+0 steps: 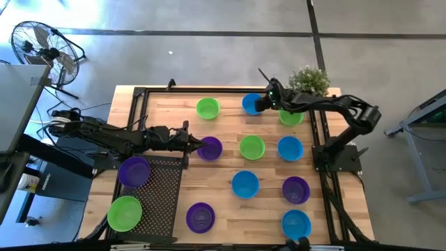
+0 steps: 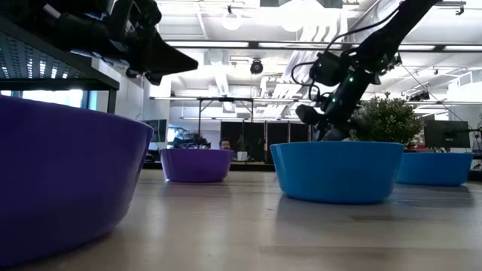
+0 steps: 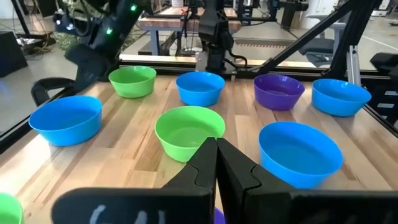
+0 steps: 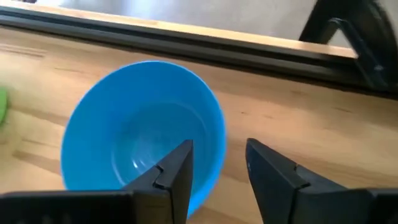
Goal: Pick & Place Mini bowls
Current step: Put the blue bowl on the shelf
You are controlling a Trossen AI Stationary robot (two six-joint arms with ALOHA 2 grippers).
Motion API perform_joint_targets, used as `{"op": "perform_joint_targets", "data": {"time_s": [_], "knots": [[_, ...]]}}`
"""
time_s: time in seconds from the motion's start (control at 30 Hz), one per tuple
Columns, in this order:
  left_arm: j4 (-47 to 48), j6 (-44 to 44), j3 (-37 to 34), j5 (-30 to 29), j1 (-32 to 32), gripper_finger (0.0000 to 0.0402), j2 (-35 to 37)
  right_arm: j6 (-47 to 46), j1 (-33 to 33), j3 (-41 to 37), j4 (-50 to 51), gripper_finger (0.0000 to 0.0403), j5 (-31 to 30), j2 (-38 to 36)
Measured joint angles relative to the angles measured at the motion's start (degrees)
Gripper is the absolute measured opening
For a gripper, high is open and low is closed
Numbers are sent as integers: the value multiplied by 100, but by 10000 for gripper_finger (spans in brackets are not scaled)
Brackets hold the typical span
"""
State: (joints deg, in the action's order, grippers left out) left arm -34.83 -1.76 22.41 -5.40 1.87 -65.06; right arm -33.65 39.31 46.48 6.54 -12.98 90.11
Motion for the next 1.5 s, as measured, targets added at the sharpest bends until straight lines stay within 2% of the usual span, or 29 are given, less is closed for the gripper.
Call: {"op": "perform_joint_targets", "data": {"time_s": [0.17,0.37,0.77,1.03,1.2,1.5], "knots": [[-18,20,0,-1,0,0,0,-87,-1,0,-88,123,23,240],[-79,147,0,-4,0,0,0,-107,-81,0,-348,98,322,477],[-56,147,0,17,1,0,0,-108,-109,0,-391,5,431,524],[49,127,0,63,2,0,0,-110,-177,0,-427,3,484,517],[198,125,0,368,2,0,0,-2,-289,93,-343,4,488,509],[407,134,38,335,2,0,-2,381,-729,1041,599,2,149,504]]}}
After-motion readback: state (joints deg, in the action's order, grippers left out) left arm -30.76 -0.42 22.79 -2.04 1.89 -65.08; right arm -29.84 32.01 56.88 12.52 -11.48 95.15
